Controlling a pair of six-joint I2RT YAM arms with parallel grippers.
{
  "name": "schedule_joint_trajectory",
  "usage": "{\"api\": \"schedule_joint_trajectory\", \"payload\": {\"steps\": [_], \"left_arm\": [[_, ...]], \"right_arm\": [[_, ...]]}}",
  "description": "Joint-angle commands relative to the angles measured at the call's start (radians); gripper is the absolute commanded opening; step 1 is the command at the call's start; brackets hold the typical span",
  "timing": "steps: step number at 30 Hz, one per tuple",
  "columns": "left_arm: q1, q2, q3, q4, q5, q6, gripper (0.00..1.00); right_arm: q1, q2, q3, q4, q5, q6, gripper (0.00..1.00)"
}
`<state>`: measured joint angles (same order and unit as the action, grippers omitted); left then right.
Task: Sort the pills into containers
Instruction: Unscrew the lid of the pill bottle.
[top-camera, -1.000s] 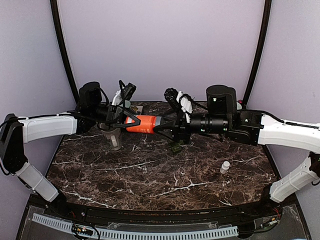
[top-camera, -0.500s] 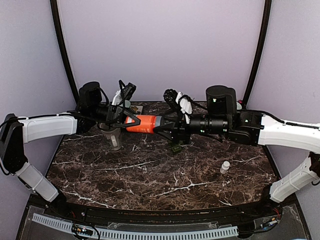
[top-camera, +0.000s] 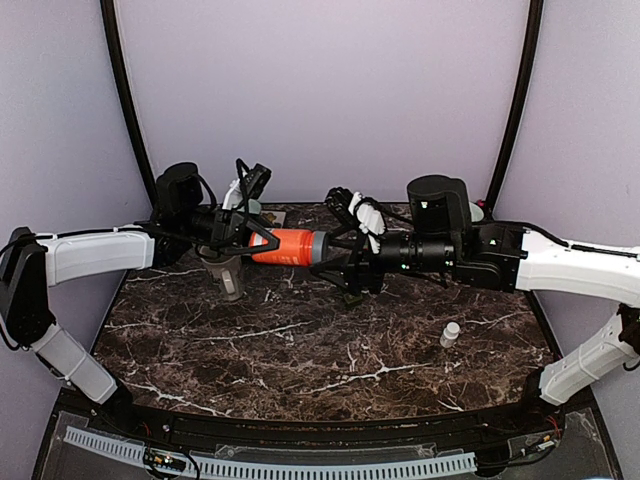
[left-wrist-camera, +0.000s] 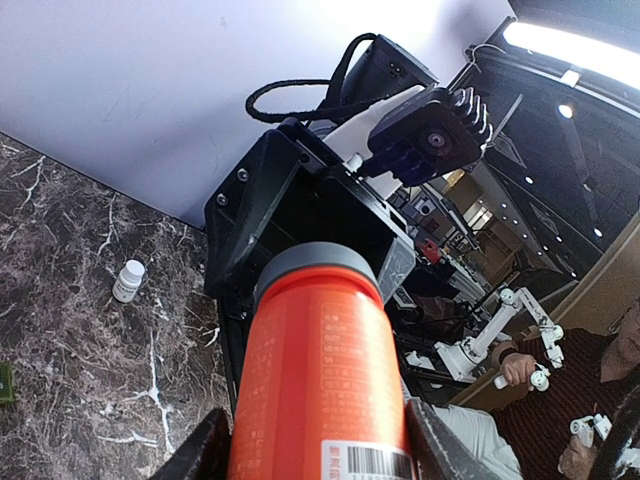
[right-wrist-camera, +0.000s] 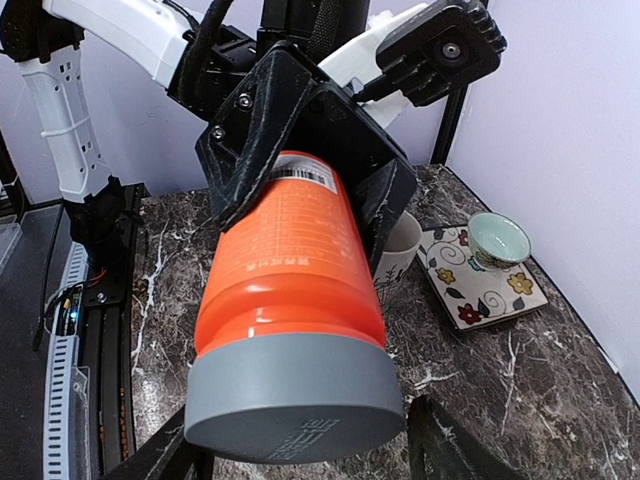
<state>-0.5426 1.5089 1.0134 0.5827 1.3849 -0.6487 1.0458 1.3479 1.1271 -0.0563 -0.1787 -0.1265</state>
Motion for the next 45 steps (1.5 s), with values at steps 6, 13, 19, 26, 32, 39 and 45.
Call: {"api": "schedule_joint_trajectory", "payload": {"steps": [6, 13, 19, 26, 32, 39, 45], "left_arm": [[-0.009, -0.011, 0.016, 0.038, 0.055, 0.006, 0.0], [-0.009, -0.006, 0.021, 0.031, 0.054, 0.012, 0.0], [-0.011, -0.009, 0.021, 0.032, 0.055, 0.01, 0.0], [-0.011, -0.011, 0.02, 0.03, 0.055, 0.013, 0.0], [-0.011, -0.01, 0.021, 0.032, 0.055, 0.013, 0.0], [-0.011, -0.009, 0.024, 0.035, 0.052, 0.013, 0.0], [-0.011, -0.009, 0.026, 0.039, 0.048, 0.013, 0.0]], "right_arm": [[-0.006, -0.014, 0.008, 0.031, 0.036, -0.005, 0.67], [-0.006, -0.017, 0.008, 0.03, 0.037, -0.003, 0.71], [-0.006, -0.018, 0.011, 0.029, 0.036, -0.001, 0.79], [-0.006, -0.013, 0.019, 0.025, 0.036, -0.002, 0.82], [-0.006, -0.007, 0.019, 0.016, 0.024, -0.002, 0.83], [-0.006, 0.001, 0.019, 0.002, 0.016, -0.003, 0.83], [-0.004, 0.003, 0.019, -0.004, 0.012, -0.002, 0.83]]}}
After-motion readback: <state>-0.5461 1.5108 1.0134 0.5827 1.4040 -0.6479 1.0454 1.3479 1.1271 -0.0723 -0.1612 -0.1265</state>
